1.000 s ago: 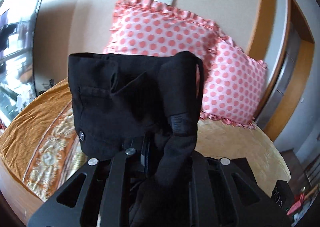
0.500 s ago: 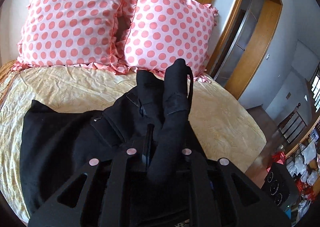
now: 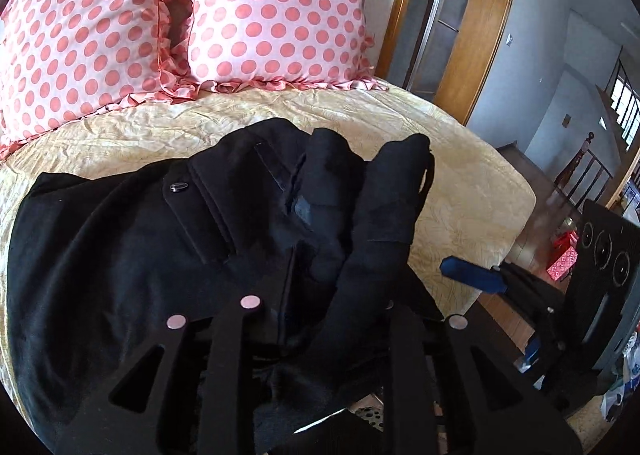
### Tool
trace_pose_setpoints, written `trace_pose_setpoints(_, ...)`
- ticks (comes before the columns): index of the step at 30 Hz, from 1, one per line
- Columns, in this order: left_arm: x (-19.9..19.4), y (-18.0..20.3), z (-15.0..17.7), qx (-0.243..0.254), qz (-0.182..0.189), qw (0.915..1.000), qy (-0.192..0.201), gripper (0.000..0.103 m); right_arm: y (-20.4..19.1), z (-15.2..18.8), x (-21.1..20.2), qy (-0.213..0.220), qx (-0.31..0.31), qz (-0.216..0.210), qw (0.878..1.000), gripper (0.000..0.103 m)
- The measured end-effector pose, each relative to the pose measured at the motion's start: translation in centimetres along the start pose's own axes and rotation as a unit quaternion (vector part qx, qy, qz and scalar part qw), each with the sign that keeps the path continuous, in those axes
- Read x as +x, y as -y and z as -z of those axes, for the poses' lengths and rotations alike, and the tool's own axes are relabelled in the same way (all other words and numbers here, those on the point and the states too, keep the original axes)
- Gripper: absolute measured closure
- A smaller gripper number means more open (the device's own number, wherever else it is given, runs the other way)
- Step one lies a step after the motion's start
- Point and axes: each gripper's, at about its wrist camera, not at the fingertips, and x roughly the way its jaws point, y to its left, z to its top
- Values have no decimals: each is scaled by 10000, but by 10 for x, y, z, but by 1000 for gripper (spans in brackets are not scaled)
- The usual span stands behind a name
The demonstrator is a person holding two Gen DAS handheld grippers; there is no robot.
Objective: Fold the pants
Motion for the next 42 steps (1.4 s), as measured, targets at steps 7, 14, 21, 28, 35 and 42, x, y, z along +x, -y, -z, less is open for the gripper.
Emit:
trace_pose_setpoints(7,-21,7,21,132,155,9998,-1,22,10,-13,-23,332,-13,316,9989,10)
trace_pose_setpoints(14,-77,-41,32,-290,-617,9947,764,6,-22,-43,-24,745,-611,37,9953,10)
trace_pose_setpoints(21,-89,-102,43,-1234,-1336,9794,875,5,-83,-68,34,530,-1243,-612,9889,10)
trace_pose_setpoints(28,-65,-116,59,-1110,-2092,9708,373,2,-44,-33,87,-665,-495,345,9960,10)
trace_pose_setpoints(35,-56,-121,63,-1046,-1916,9758,111,2,-55,-14,71,-384,-746,683,9941,10)
trace_pose_setpoints(42,-72,-140,10,-895,-1880,9764,576,2,-44,-79,65,-56,-479,217,9986,10)
